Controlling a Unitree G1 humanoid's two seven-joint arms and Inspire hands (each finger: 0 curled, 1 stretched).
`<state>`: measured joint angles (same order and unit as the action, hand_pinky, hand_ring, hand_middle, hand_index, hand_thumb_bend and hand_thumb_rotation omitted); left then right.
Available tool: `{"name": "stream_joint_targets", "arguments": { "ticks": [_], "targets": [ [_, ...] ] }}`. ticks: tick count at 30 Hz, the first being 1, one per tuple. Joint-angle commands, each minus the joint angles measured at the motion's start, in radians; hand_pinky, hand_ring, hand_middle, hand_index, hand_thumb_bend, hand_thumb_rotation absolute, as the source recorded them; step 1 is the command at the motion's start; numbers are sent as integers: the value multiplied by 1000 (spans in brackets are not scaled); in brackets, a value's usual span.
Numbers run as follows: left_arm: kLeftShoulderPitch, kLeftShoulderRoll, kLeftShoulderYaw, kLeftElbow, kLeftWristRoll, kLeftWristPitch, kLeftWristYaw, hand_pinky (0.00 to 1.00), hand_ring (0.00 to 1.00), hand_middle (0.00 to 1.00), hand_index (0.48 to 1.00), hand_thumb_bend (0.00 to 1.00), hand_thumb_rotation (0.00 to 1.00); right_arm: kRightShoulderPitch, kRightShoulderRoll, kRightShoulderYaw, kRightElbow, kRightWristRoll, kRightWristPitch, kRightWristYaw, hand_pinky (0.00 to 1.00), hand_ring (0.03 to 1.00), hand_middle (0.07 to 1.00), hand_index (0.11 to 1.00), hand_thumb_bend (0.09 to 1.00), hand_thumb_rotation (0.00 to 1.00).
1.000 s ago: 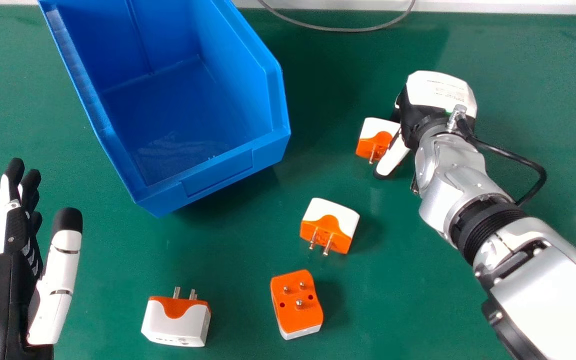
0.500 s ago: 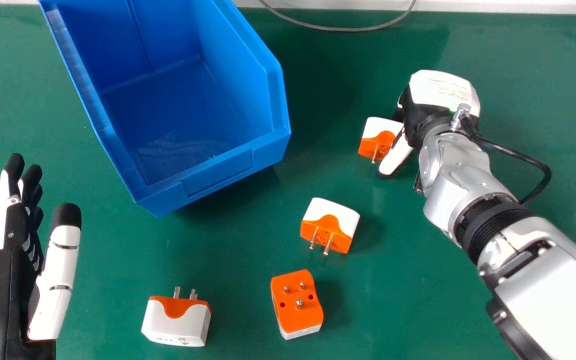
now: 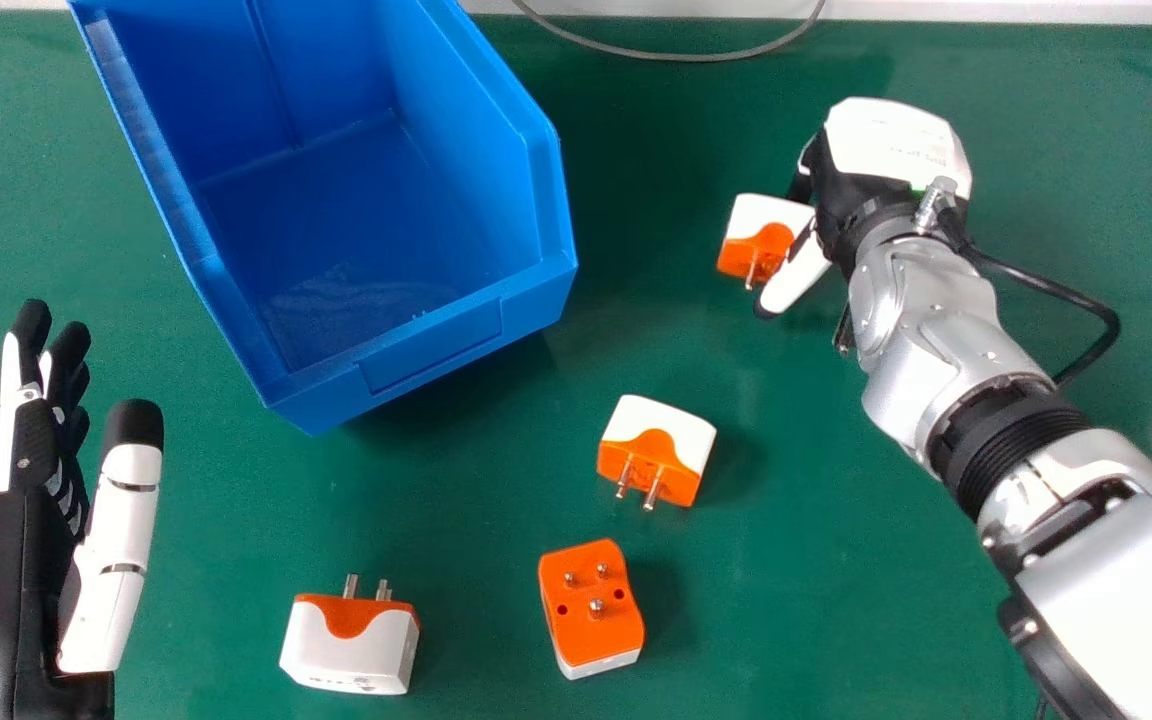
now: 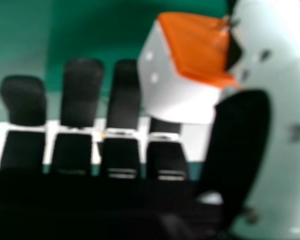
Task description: Pick all objects and put in blue box
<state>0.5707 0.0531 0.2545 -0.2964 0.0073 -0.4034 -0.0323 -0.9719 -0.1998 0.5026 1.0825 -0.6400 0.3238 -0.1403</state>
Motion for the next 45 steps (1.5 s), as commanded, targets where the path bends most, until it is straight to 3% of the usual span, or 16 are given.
{"name": "stream_joint_targets", "arguments": {
  "ticks": [1,3,5,8,13,16,20,24,28,34,38,43,45],
  "targets": [
    [0,11,8,-4,-1,-17,-1,1000,984,980,997,459,915,7,-35,-12,-53,-6,-12,-8,252,363,468,511,511,0],
    [-2,14,9,0,-5,-19,-5,1000,985,981,997,459,919,21,-49,-11,-90,-9,-9,4,263,377,466,516,510,0],
    [-3,13,8,-6,0,-11,-3,1000,988,984,998,456,922,46,-62,-17,-138,-8,-11,0,276,394,468,517,510,0],
    [0,3,6,-21,5,11,5,1000,991,987,999,458,927,74,-73,-17,-220,-17,33,24,284,401,466,518,509,0],
    [5,3,7,-24,-3,9,3,1000,995,991,1000,476,936,145,-120,-6,-384,-40,61,69,277,394,462,526,507,0],
    [3,1,9,-30,4,16,10,1000,997,993,1000,493,940,231,-145,-43,-530,-28,62,76,299,420,469,519,508,0],
    [-6,10,12,-16,2,7,5,1000,999,995,1000,501,944,312,-180,-54,-673,-50,63,111,217,314,469,502,511,0],
    [-7,9,12,-25,9,24,8,1000,1000,996,1000,497,947,391,-222,-52,-821,-79,62,169,178,267,447,505,509,0],
    [-13,13,11,-23,-9,22,-2,1000,1000,997,1000,488,955,466,-249,-66,-952,-90,38,197,134,211,425,500,507,0],
    [-16,11,10,-29,-4,37,0,1000,1000,999,1000,459,962,595,-290,-91,-1178,-91,-30,256,71,130,411,491,507,0],
    [-21,13,9,-31,-3,47,0,1000,1000,999,1000,462,963,646,-290,-98,-1284,-108,-47,294,58,113,411,490,508,0],
    [-29,17,12,-18,-16,41,-11,1000,1000,1000,1000,460,971,677,-283,-100,-1379,-120,-79,339,51,101,416,487,509,0],
    [-33,18,14,-18,-9,39,-9,1000,1000,1000,1000,461,971,680,-272,-101,-1410,-121,-83,362,50,99,418,487,510,0]
  ]
}}
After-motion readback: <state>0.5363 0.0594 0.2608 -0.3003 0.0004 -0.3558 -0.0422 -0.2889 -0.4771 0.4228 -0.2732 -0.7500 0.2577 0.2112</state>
